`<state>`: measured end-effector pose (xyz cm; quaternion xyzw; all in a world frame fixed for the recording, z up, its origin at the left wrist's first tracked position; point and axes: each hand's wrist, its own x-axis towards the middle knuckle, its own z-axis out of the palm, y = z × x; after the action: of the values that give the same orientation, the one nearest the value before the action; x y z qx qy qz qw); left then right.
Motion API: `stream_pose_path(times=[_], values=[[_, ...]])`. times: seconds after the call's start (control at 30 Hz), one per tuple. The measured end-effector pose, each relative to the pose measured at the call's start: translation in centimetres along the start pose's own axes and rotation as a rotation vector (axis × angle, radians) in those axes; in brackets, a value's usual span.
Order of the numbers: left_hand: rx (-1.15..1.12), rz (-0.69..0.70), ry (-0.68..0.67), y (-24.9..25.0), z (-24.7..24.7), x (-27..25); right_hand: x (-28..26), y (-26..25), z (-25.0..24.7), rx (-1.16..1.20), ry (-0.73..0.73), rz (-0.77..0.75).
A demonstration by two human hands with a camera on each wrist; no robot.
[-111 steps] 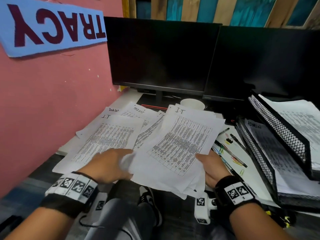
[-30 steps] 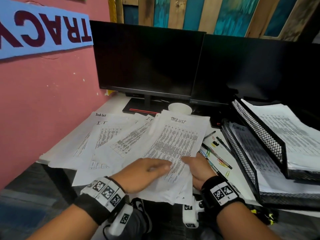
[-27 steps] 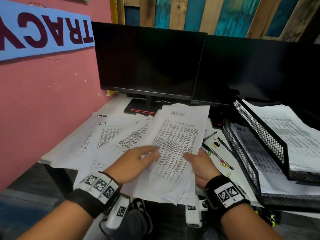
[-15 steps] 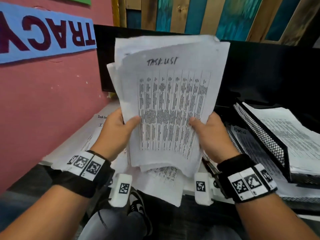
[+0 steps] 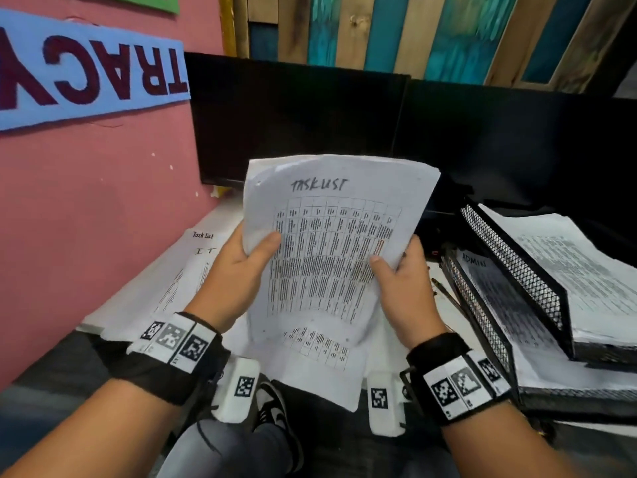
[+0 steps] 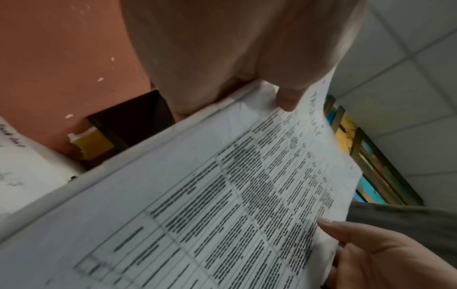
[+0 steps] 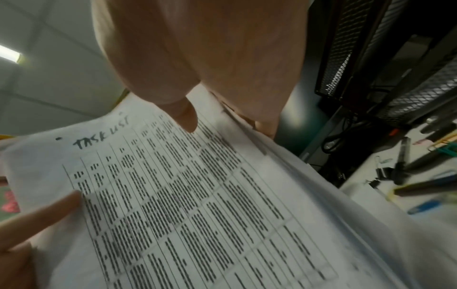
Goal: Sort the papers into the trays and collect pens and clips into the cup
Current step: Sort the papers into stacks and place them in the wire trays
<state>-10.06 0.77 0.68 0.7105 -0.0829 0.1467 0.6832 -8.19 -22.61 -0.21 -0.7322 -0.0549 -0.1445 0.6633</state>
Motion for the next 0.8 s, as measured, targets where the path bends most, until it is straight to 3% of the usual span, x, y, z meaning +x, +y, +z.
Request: stream_pose_path(times=[0.27, 0.37, 0.53, 0.67, 0.8], values=[[0.247, -0.296, -0.063, -4.6, 0.9, -1.0, -0.8, 4.4, 1.1, -0.069, -0.123, 0.306], [0.279, -0.3, 0.009, -5.7, 0.8, -1.2, -1.1, 5.2, 1.1, -0.008, -0.107, 0.382], [0.051, -0.266, 0.158, -4.9, 1.5, -1.3, -1.3, 5.8, -0.1, 0.302, 0.036, 0.51], [0.077, -0.301, -0.012, -4.5, 3.0, -2.5, -2.0, 5.8, -0.9, 0.599, 0.02, 0.649], [0.117, -0.313, -0.205, -4.9, 4.3, -3.8, -2.3, 5.7, -3.5, 0.541, 0.089, 0.637]])
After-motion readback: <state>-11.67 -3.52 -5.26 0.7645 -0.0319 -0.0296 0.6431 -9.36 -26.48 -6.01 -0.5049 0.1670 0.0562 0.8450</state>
